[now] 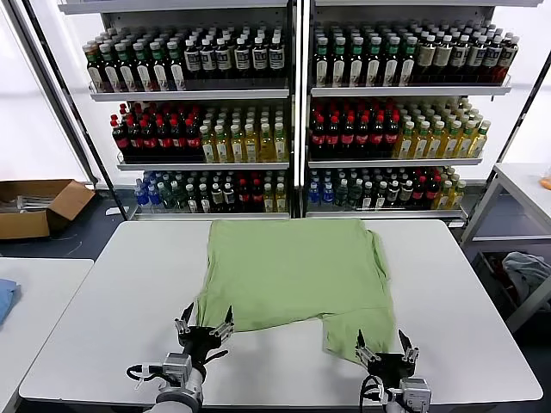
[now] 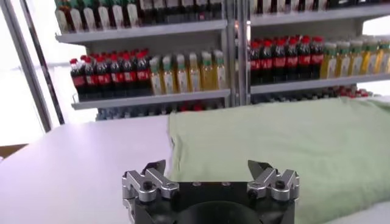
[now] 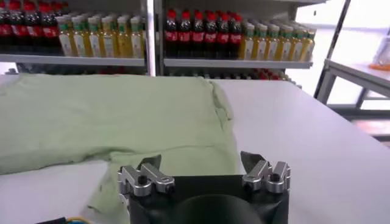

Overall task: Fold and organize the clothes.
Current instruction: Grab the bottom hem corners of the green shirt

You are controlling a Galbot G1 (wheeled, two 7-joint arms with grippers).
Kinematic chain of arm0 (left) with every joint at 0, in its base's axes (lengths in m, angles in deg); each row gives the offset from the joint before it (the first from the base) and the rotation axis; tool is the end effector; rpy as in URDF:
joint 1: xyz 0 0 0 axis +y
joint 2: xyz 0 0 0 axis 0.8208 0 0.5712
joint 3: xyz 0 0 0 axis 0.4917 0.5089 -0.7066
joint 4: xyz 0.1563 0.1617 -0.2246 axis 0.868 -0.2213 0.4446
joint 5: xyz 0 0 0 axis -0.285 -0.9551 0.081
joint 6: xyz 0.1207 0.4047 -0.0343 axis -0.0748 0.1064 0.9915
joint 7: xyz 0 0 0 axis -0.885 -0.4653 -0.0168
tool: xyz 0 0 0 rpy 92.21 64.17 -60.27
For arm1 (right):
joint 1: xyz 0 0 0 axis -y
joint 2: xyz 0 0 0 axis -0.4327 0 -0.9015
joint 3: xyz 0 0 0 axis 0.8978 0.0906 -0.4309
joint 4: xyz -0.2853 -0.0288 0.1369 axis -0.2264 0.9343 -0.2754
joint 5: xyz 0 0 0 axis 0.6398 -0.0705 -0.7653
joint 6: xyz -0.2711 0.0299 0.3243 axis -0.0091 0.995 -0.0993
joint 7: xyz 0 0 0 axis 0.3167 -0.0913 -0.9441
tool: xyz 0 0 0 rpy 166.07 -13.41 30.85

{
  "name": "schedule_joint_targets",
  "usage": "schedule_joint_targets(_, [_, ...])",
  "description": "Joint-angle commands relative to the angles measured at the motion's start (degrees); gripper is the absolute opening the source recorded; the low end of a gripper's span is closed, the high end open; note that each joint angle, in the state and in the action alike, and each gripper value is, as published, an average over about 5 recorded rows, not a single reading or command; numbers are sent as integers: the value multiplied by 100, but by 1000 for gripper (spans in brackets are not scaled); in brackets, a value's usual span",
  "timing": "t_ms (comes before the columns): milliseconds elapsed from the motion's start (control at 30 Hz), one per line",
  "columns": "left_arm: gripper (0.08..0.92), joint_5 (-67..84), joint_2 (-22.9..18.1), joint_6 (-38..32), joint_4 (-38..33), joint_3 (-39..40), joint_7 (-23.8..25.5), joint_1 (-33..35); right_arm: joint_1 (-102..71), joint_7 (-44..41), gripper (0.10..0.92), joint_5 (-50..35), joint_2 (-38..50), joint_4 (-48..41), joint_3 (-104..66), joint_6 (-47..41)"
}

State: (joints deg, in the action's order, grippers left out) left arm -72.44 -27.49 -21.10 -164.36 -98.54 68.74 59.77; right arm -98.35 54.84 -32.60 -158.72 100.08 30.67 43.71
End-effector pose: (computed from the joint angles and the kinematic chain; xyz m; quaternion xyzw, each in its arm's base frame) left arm 0.2864 -0.0349 -0.2705 -0.0301 -0.9831 -0.0426 0.1757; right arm 0.2330 0.0407 -0.2559 -0.0631 -0.9707 0.0127 0.2314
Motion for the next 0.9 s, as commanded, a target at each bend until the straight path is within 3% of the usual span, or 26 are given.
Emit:
schedule_joint_targets(33, [823,-45,36,299,219,-40,-7,-61,-6,163,823,-91,-18,-58,21,-53])
schedule_joint_targets(567, [823,4,34,260,525,-131,-13,-66,-20,337,798,-201,-123,-303,95,-56])
schedule_joint_targets(667, [802,22,22,274,568,-134,-13,-46,-12,334,724,-197,-122,-314,112,-49])
schedule_joint_targets(900, [615,97,-20,306,619,-152,-13,-27,-29,278,525,-186,-73,-306,104,-2])
